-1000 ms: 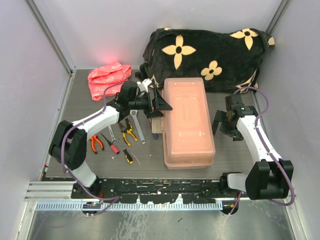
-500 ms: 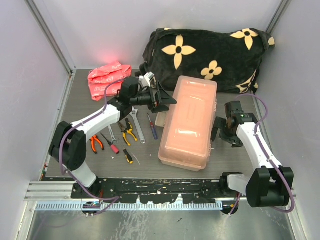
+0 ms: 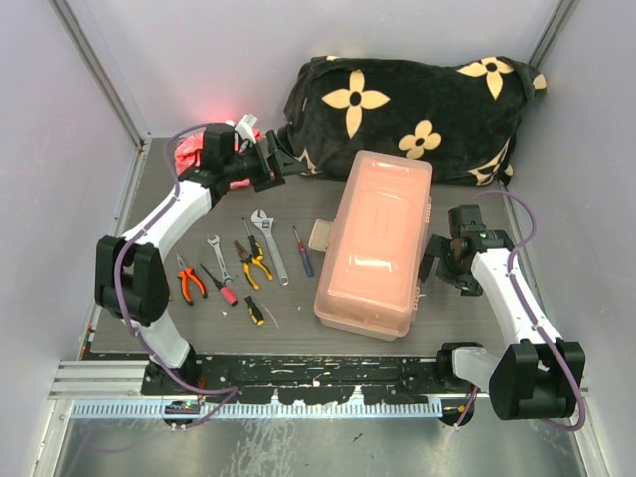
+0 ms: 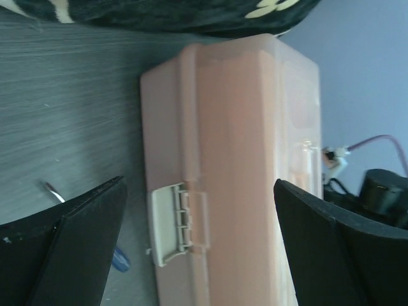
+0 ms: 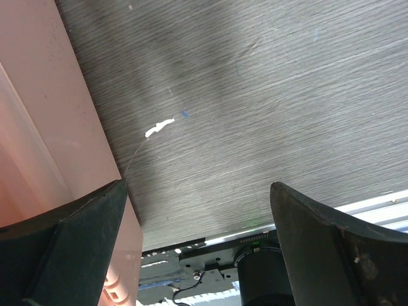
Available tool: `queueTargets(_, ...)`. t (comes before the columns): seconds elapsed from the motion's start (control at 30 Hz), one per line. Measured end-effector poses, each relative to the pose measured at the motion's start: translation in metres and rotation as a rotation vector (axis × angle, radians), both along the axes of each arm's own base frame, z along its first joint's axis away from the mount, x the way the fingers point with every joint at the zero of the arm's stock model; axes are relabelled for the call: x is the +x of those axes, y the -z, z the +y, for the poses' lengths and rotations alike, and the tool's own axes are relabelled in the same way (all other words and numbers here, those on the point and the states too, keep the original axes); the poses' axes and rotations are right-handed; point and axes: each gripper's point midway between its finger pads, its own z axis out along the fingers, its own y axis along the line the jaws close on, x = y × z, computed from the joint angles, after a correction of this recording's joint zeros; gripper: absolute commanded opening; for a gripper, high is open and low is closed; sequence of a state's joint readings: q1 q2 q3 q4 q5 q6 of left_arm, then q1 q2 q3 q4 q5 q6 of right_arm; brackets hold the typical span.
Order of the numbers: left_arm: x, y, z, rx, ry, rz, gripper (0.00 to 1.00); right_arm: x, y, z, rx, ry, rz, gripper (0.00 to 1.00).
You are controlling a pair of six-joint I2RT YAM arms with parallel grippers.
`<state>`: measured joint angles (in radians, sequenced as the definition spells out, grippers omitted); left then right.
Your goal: Pack the tool kit
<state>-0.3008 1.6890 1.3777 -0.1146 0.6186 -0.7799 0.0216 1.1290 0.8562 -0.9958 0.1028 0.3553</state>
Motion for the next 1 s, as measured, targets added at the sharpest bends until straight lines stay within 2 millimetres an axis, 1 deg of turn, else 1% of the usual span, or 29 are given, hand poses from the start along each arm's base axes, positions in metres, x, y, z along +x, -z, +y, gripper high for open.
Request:
queueTargets(0.07,0.009,0.011,0.001,0.054,-0.001,-0.007,0.98,0.001,-0.002,-0.003,-0.008,0.025,-0.006,1.00)
queueTargets(0.13,0.012,0.026,-0.004,0.104,0.022,0.003,0.98,0.005,-0.007,-0.008,-0.024,0.052,-0.018,1.00)
queueTargets(0.2,0.013,0.048,-0.013,0.158,0.055,0.028,0.98,0.009,-0.012,-0.013,-0.038,0.082,-0.037,1.00)
queueTargets(0.27,0.008,0.071,-0.020,0.209,0.091,0.063,0.98,0.013,-0.018,-0.019,-0.059,0.110,-0.057,1.00)
queueTargets(0.33,0.003,0.088,-0.027,0.245,0.122,0.090,0.98,0.015,-0.023,-0.025,-0.075,0.136,-0.073,1.00)
queueTargets(0.4,-0.004,0.101,-0.034,0.279,0.155,0.110,0.98,0.015,-0.027,-0.033,-0.091,0.168,-0.084,1.00)
queueTargets(0.47,-0.012,0.110,-0.041,0.304,0.186,0.120,0.98,0.012,-0.028,-0.040,-0.103,0.198,-0.084,1.00)
queueTargets(0.57,-0.022,0.111,-0.052,0.318,0.227,0.114,0.98,0.007,-0.027,-0.052,-0.111,0.248,-0.068,1.00)
queueTargets(0.7,-0.029,0.104,-0.066,0.315,0.262,0.091,0.98,0.001,-0.022,-0.061,-0.113,0.287,-0.048,1.00)
queueTargets(0.87,-0.034,0.098,-0.073,0.298,0.282,0.084,0.98,-0.006,-0.014,-0.059,-0.106,0.279,-0.015,1.00)
queueTargets(1.0,-0.038,0.088,-0.074,0.277,0.281,0.086,0.98,-0.009,-0.001,-0.053,-0.075,0.265,0.037,1.00)
